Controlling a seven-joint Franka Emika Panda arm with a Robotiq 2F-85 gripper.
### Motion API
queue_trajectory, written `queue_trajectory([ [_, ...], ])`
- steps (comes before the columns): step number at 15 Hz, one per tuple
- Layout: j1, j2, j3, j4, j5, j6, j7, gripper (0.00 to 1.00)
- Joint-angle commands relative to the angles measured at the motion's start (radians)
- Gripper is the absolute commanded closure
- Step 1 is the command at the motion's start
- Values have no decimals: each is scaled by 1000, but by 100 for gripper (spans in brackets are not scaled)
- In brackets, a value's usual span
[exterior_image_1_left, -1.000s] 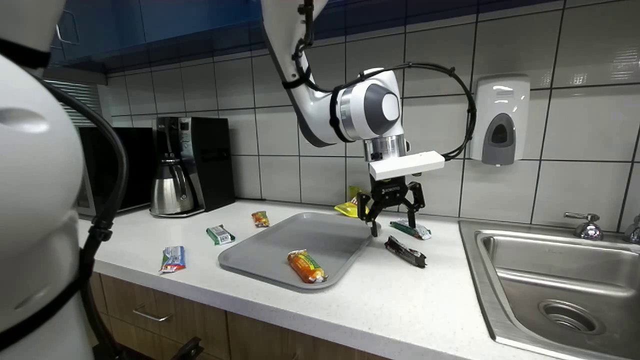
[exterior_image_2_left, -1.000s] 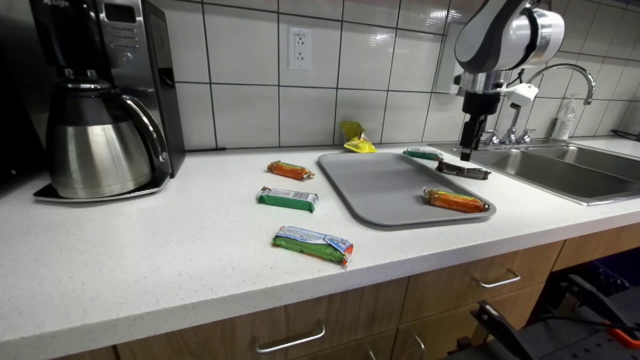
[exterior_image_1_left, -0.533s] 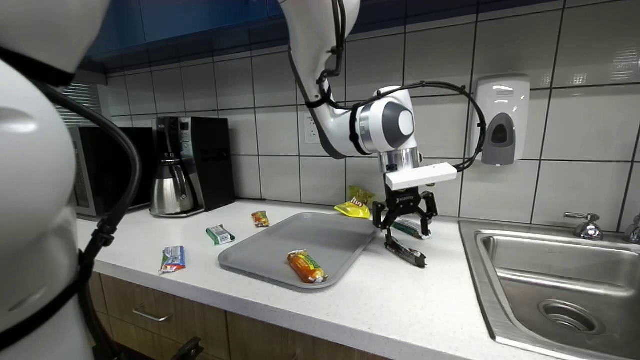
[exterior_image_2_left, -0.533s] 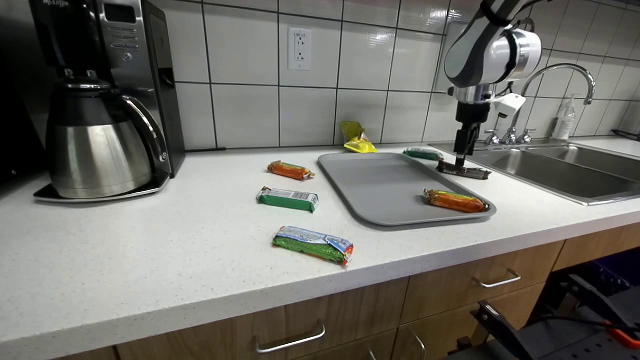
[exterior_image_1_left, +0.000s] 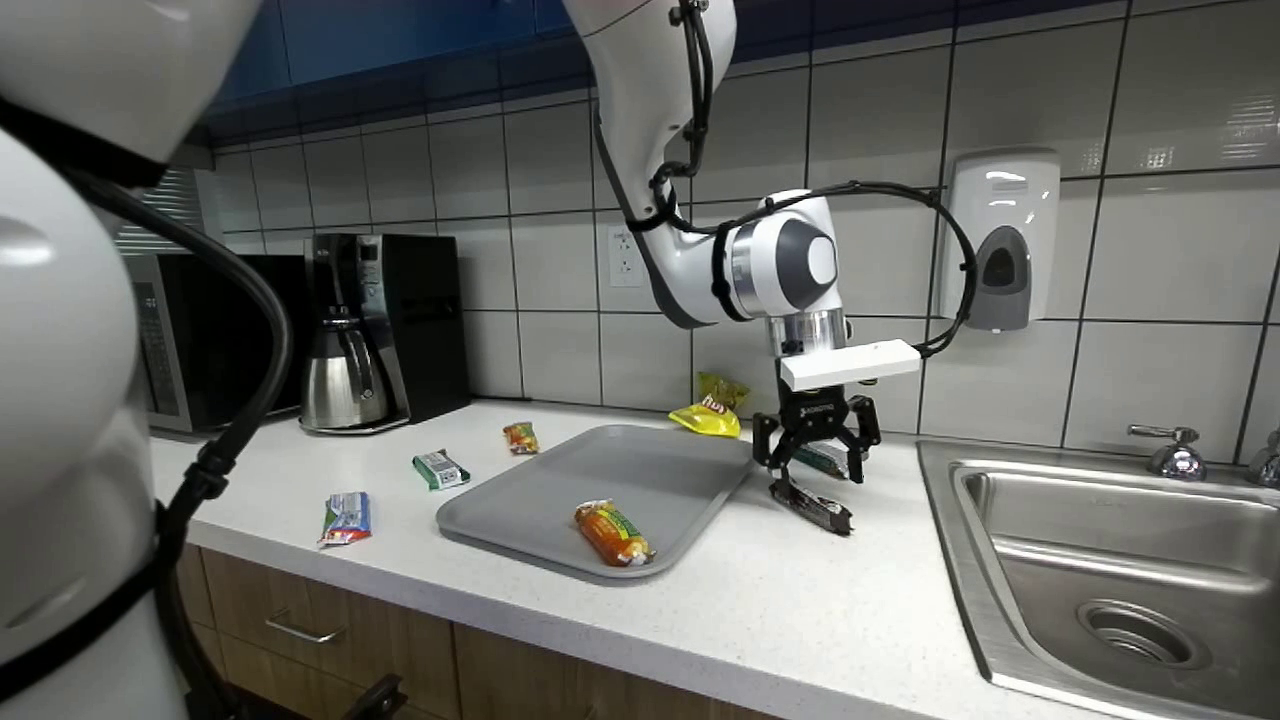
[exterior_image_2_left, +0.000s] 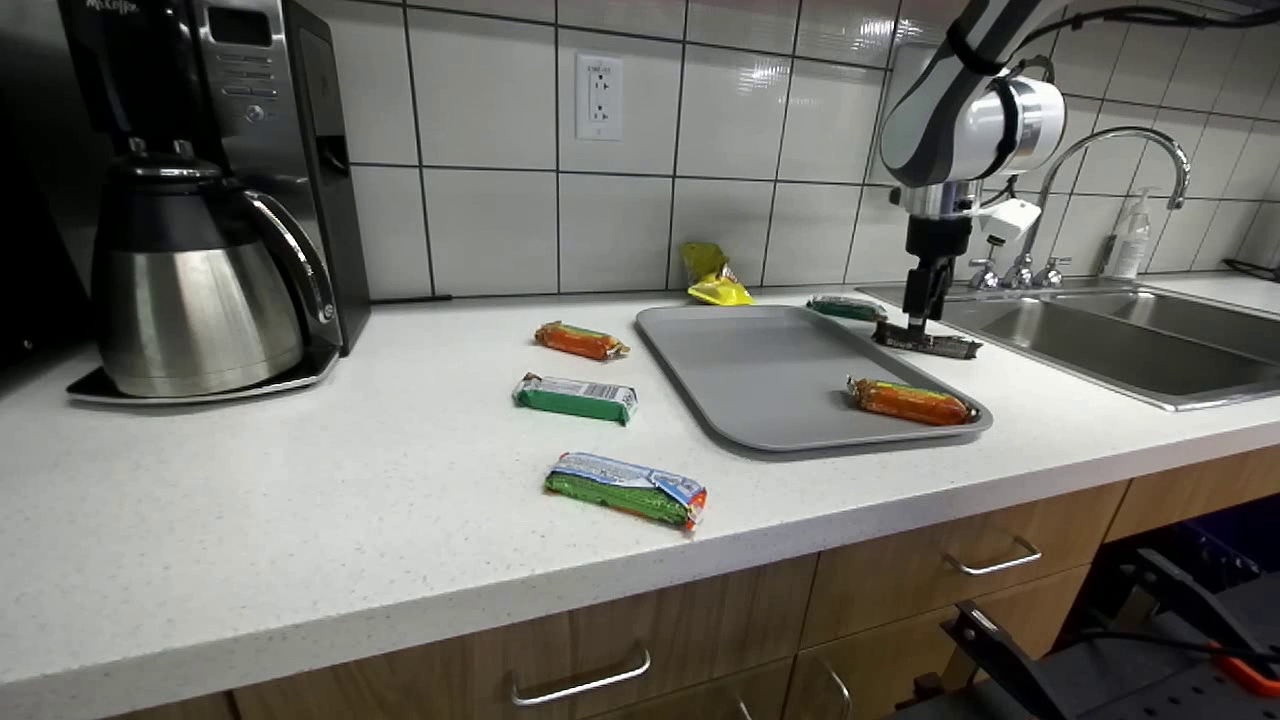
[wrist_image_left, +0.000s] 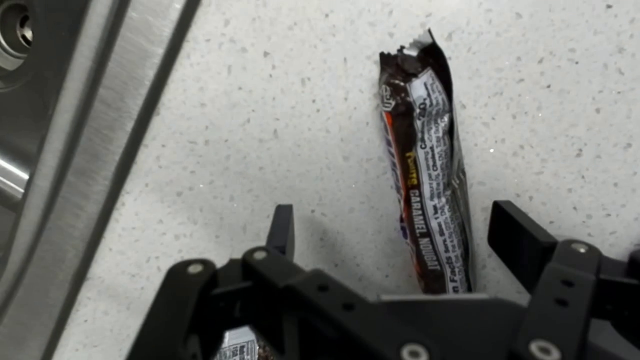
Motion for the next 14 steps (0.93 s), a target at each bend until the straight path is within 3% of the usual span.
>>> queue_trajectory([
  [1, -42, -15, 31, 7, 2, -48, -43, 0],
  [14, -38, -17, 44, -15, -3, -53, -52, 0],
])
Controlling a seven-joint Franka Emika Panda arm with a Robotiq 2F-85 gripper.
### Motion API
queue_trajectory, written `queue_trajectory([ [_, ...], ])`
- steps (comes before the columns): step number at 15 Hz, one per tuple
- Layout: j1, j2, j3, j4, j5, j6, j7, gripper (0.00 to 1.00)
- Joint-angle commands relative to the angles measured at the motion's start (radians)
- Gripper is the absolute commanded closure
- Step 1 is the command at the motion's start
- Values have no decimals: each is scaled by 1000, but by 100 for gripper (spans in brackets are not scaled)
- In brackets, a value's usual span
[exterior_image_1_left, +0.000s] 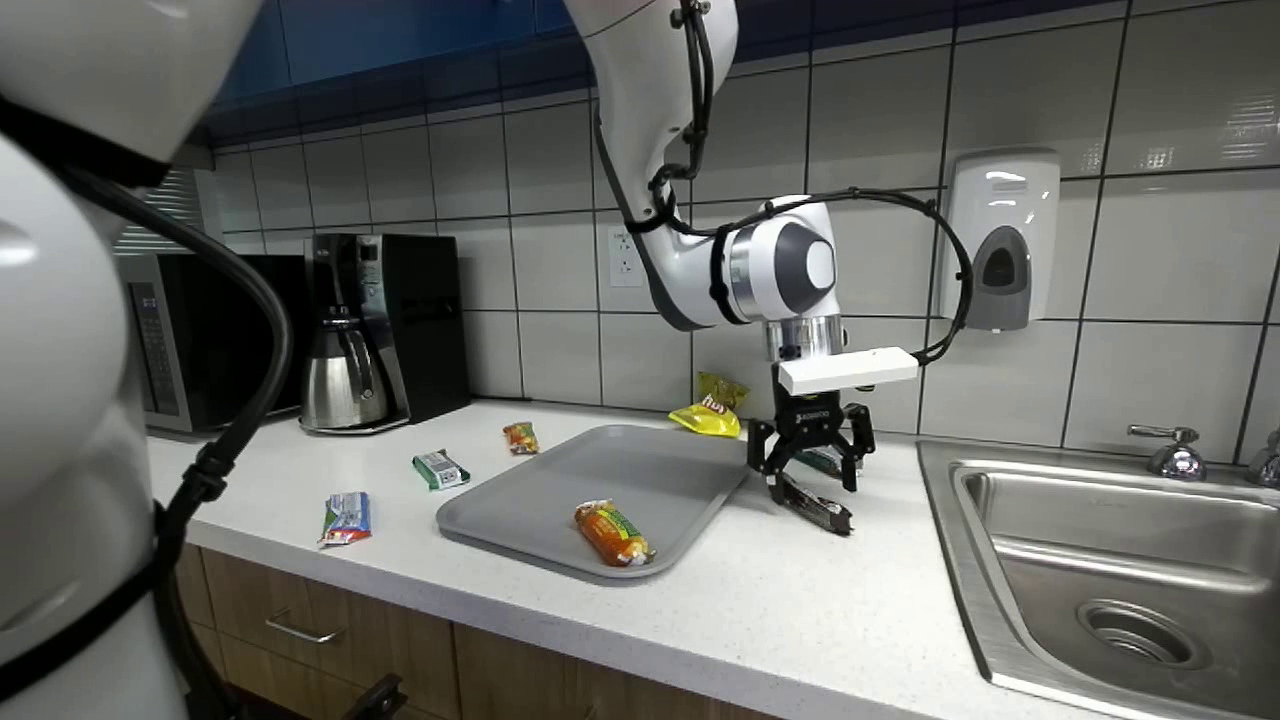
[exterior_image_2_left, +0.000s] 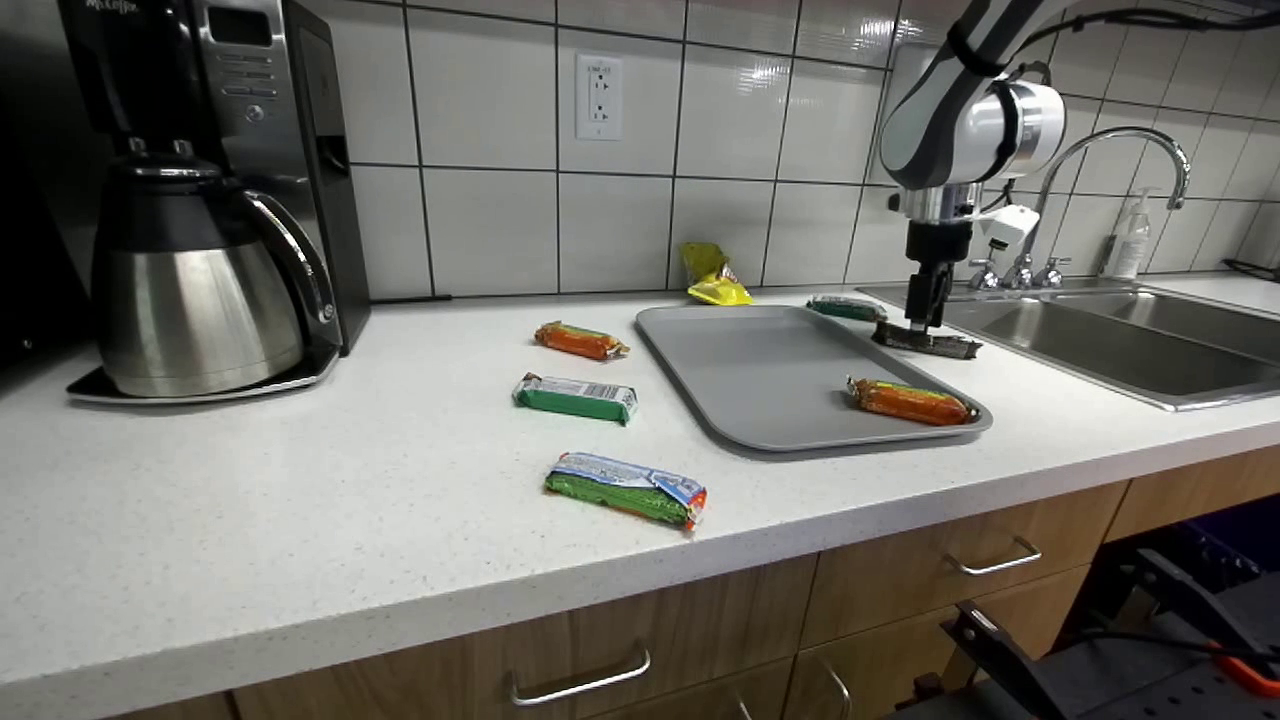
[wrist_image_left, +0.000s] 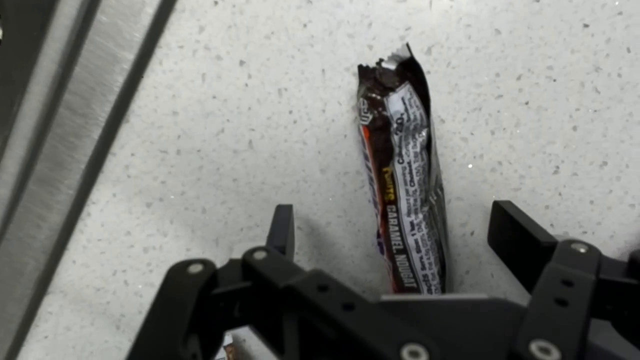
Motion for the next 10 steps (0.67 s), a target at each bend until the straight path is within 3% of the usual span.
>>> queue_trajectory([
  [1, -21, -18, 22, -7, -2, -30, -27, 0],
  [2, -21, -18, 23, -8, -1, -30, -28, 25],
  [4, -22, -20, 25, -11, 0, -27, -30, 34],
  [10, -21, -21, 25, -15, -2, -27, -28, 82],
])
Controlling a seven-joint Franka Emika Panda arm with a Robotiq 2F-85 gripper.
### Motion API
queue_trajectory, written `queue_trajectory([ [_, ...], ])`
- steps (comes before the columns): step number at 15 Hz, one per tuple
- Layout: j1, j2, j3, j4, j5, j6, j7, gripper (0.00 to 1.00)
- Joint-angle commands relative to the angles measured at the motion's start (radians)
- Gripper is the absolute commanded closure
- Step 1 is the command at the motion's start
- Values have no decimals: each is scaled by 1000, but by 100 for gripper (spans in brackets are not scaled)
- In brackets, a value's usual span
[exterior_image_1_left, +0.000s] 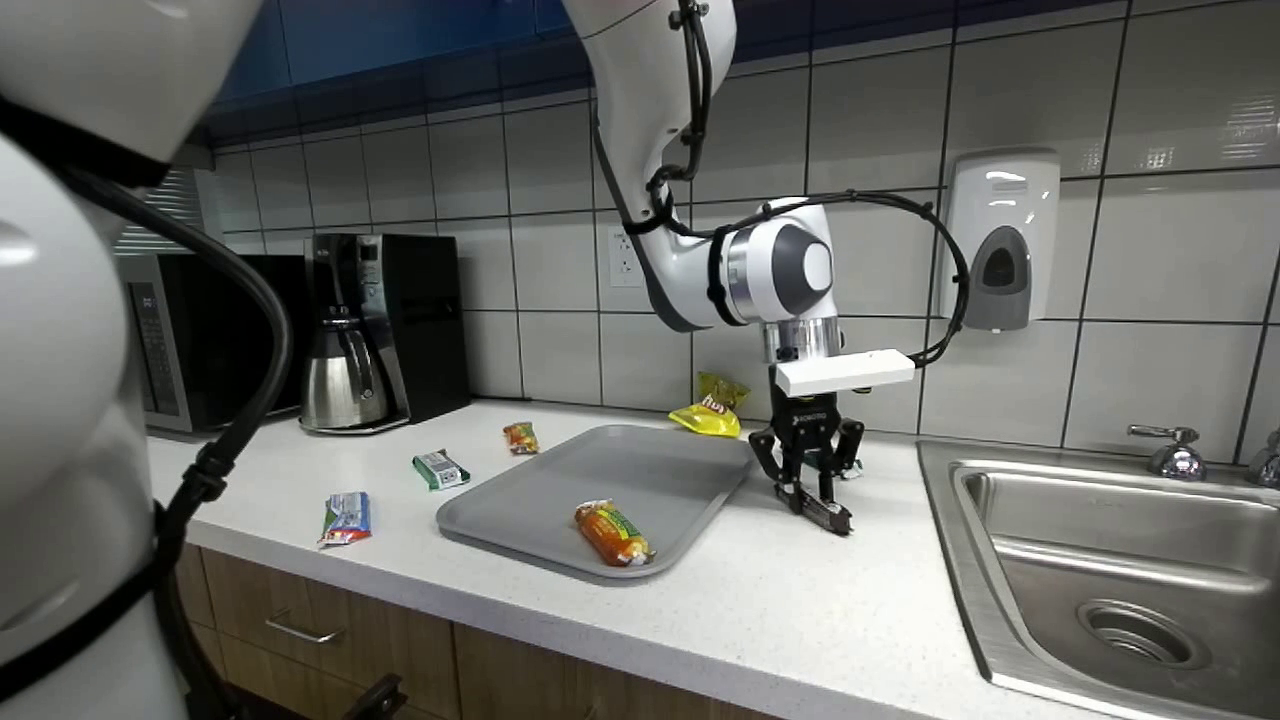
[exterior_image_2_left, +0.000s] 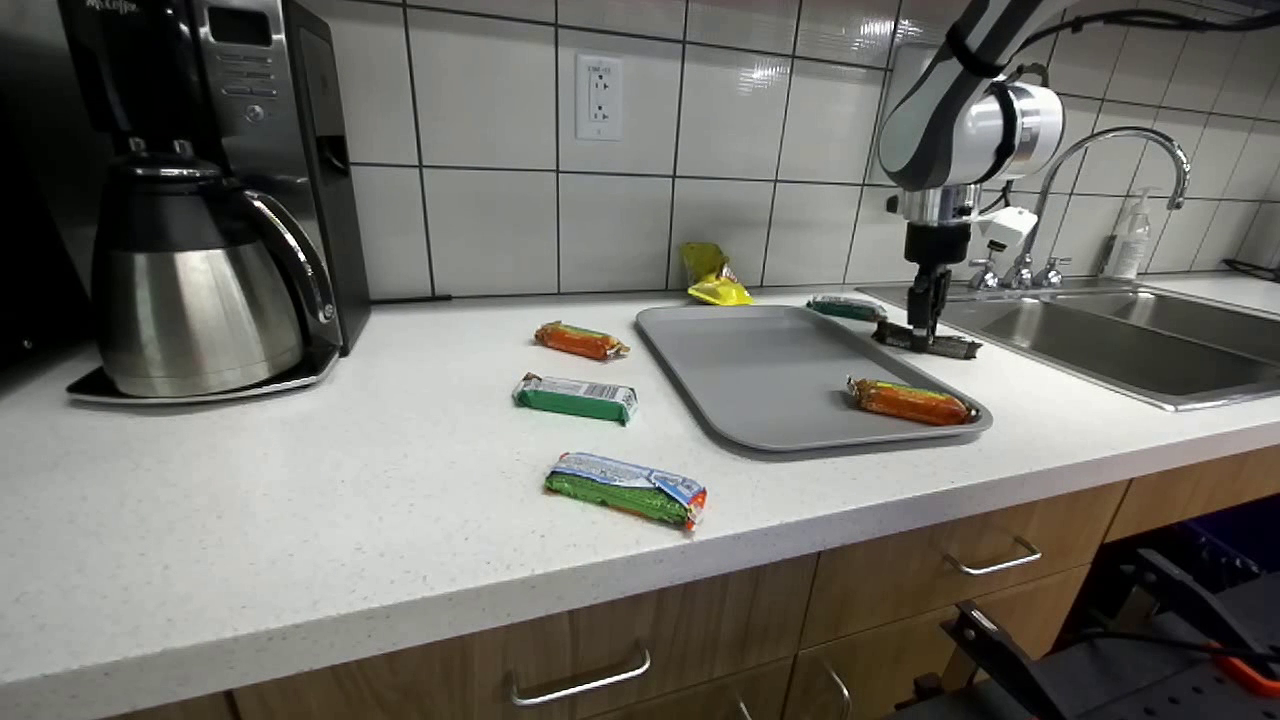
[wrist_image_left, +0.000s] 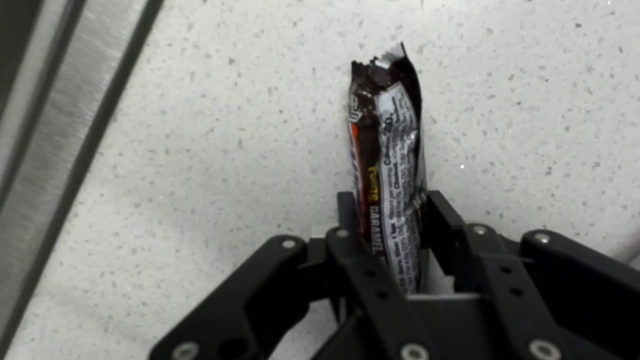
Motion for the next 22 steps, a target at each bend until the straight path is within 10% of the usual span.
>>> queue_trajectory([
  [1, -20, -22, 20, -12, -2, -25, -27, 90],
  [22, 36, -228, 71, -197, 18, -6, -38, 93],
])
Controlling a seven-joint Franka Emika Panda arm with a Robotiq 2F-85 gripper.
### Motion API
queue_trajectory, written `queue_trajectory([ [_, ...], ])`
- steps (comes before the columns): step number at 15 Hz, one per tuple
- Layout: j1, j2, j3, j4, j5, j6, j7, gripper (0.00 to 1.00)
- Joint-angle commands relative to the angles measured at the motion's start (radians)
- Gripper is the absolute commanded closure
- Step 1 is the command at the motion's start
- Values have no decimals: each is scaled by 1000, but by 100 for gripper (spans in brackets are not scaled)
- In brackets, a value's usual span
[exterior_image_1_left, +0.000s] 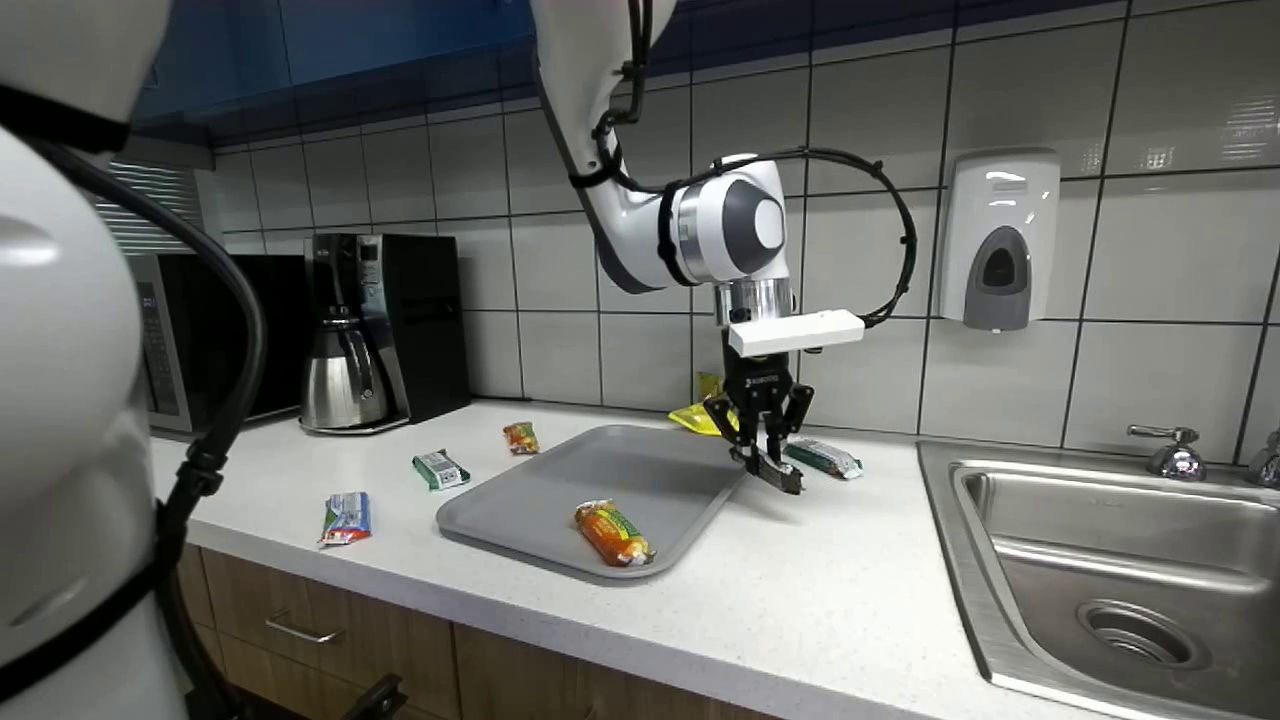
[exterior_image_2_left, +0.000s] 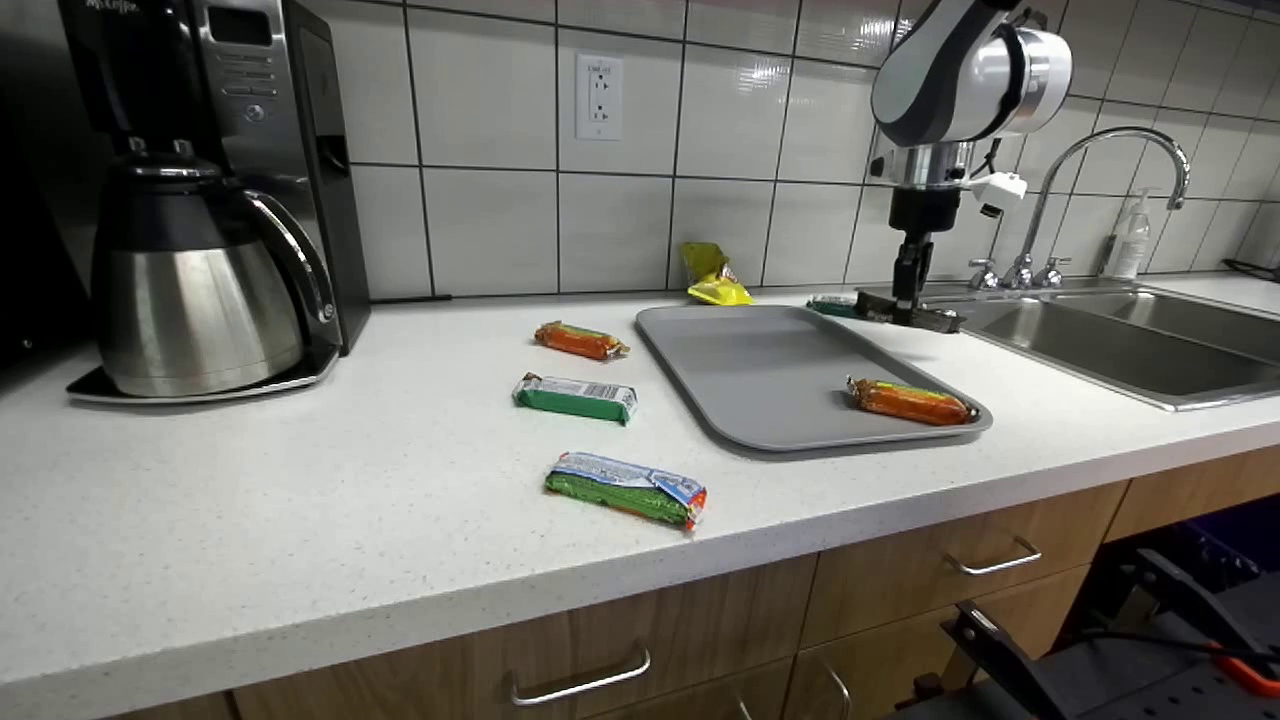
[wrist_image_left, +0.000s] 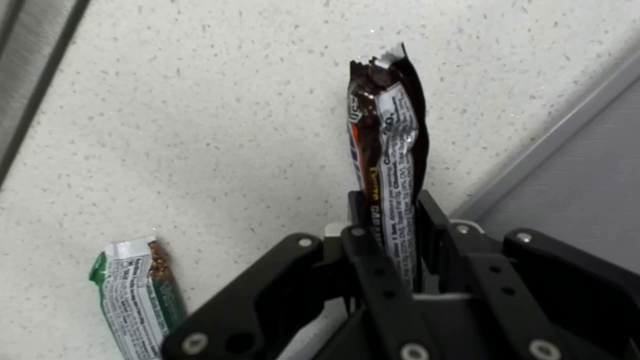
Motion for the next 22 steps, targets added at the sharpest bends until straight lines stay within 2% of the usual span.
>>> queue_trajectory([
  [1, 19, -72, 21, -77, 17, -6, -17, 93],
  [13, 124, -64, 55, -119, 17, -10, 64, 93],
  [21, 139, -42, 73, -124, 45, -6, 110, 93],
  [22, 139, -42, 73, -125, 44, -5, 114, 81],
])
